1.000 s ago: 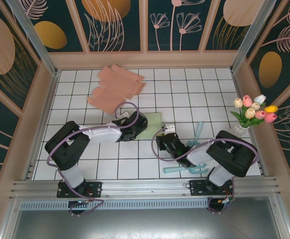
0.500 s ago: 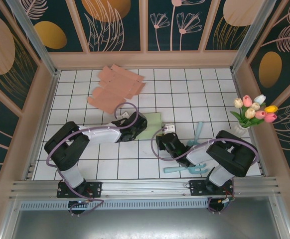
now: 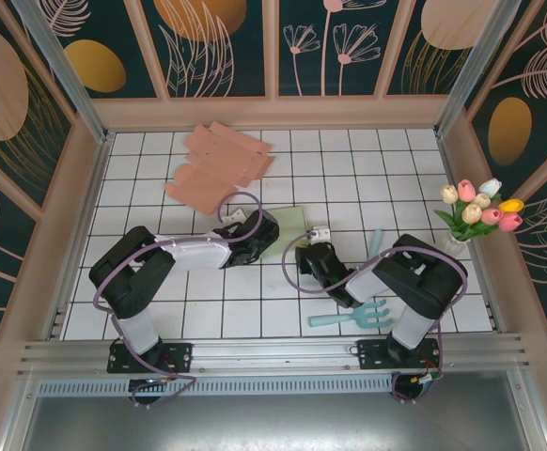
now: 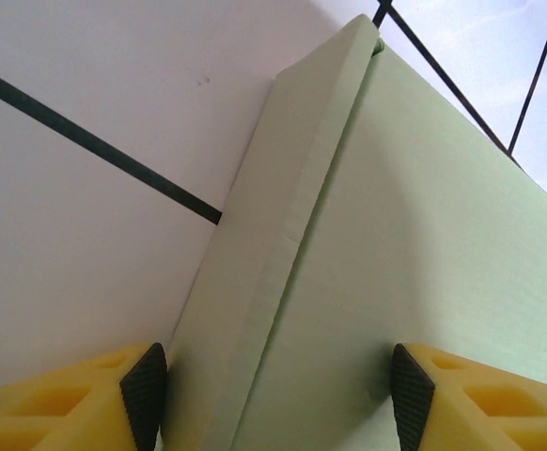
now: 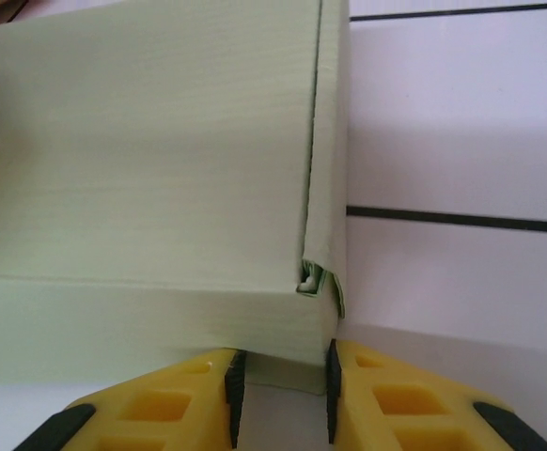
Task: Fold the paper box
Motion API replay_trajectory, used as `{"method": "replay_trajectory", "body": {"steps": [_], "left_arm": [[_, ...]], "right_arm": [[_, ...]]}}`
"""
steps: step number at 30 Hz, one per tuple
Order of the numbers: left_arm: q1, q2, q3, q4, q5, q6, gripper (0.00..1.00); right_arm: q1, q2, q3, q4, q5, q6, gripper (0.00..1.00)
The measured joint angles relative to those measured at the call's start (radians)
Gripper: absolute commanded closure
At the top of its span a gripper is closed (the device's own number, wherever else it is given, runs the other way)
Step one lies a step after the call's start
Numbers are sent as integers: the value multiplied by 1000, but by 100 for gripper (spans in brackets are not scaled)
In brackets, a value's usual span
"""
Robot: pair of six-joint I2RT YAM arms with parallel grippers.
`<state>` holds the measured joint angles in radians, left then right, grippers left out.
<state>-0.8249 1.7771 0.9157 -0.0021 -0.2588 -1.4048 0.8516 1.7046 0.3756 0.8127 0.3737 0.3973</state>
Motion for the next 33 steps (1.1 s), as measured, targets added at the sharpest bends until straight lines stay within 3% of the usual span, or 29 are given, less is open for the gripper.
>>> {"method": "replay_trajectory", "body": {"steps": [8,15,22,33], "left_arm": [[6,3,0,6,-8,0,35],[8,3,0,6,-8,-1,35],[8,3,0,6,-8,1,36],[8,5,13,-11,-6,5,36]], "right_arm": [[-2,16,30,-16,3,1,60],[14,-70,23,-117,-31,28,52],[106,-151,21,-248,45,29,50],[123,-263,33,-376,50,47,47]]}}
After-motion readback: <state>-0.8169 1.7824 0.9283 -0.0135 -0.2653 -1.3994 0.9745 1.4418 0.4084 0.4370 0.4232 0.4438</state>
